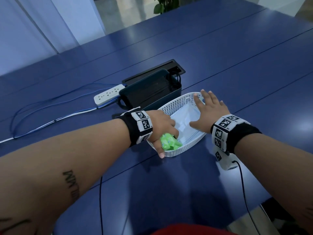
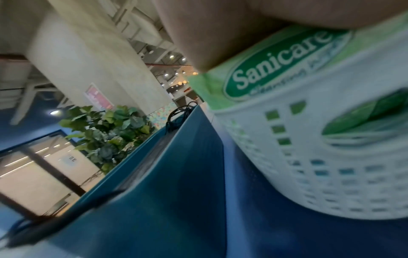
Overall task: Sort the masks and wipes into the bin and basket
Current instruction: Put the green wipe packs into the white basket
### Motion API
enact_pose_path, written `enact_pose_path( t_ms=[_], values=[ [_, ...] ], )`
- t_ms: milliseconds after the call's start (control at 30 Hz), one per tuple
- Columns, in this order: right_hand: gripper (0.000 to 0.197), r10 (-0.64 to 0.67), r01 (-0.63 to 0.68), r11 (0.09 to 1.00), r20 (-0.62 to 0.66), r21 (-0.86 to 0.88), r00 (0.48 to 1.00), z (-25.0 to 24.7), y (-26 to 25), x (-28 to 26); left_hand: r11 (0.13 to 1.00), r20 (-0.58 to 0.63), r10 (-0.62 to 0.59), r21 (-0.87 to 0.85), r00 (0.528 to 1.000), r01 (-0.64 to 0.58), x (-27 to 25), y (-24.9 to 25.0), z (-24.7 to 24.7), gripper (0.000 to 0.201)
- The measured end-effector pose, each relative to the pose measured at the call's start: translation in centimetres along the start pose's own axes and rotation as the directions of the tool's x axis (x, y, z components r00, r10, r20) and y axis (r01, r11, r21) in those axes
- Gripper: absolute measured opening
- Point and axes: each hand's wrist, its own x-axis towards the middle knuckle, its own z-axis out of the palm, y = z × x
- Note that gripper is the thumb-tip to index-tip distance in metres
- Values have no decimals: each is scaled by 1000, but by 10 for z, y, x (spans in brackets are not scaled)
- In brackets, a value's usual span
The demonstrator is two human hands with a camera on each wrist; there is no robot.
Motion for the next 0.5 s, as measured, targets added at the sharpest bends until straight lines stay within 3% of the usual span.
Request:
enact_pose_path(
  t_ms=[67,167,233,300,367,500],
  values=[
    [97,4,-4,1000,0,3,1000,0,0,-1,1000,-145,-31,-5,989,30,-5,-2,12,90],
    [95,7,-7,1000,-3,-11,1000,0,2,-1,972,-283,-186,-193,941,134,-25,0,33,107],
    [91,15,-15,1000,1,-22,1000,-2,2,-2,922,-352,-299,-348,887,172,-46,1,47,114],
    [86,31,-31,1000,-21,4,999,-7,0,-5,823,-394,-445,-533,804,194,-73,0,66,107],
    [81,33,-26,996,-84,84,996,-15,-8,-12,645,-380,-616,-746,689,165,-103,3,88,93],
    [63,-10,64,971,-227,231,974,-42,-47,-31,121,-67,-840,-991,538,65,-167,15,140,51]
  ],
)
